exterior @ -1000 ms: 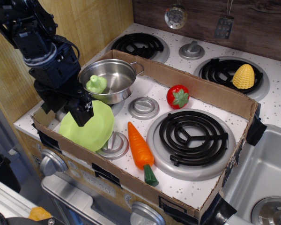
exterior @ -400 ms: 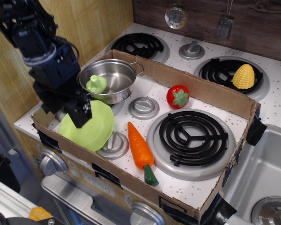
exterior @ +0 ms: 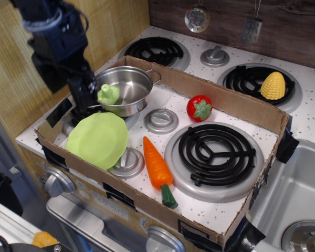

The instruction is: Take broccoli out of pan

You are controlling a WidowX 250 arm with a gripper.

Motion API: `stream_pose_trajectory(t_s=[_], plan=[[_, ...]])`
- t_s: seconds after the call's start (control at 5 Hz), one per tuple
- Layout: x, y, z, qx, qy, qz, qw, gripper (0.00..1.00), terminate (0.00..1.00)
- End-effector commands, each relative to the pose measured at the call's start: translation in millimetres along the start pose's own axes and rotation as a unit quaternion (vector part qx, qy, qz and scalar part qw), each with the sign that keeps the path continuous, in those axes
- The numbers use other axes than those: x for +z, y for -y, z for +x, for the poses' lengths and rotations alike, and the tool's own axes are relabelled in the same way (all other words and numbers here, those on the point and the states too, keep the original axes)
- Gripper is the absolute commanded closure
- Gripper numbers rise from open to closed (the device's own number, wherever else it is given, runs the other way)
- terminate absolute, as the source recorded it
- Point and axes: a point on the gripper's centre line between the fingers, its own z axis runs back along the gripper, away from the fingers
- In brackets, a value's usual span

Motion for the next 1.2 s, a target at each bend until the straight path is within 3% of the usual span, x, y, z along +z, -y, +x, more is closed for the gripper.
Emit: stream_pose_trajectory(t_s=[0.0, 0.2, 0.6, 1.0], plan=[[-1.9, -17.0, 43.9, -0.065, 0.033, 0.034, 0.9968, 0.00, 0.00], [-9.5, -19.1, 55.5, -0.092, 0.033, 0.037, 0.9945, 0.00, 0.00], [-31.9, -22.8, 72.8, -0.111, 0.041, 0.014, 0.9929, 0.00, 0.00], [-52.2, -28.4, 74.8, -0.123, 0.051, -0.002, 0.9911, 0.00, 0.00]])
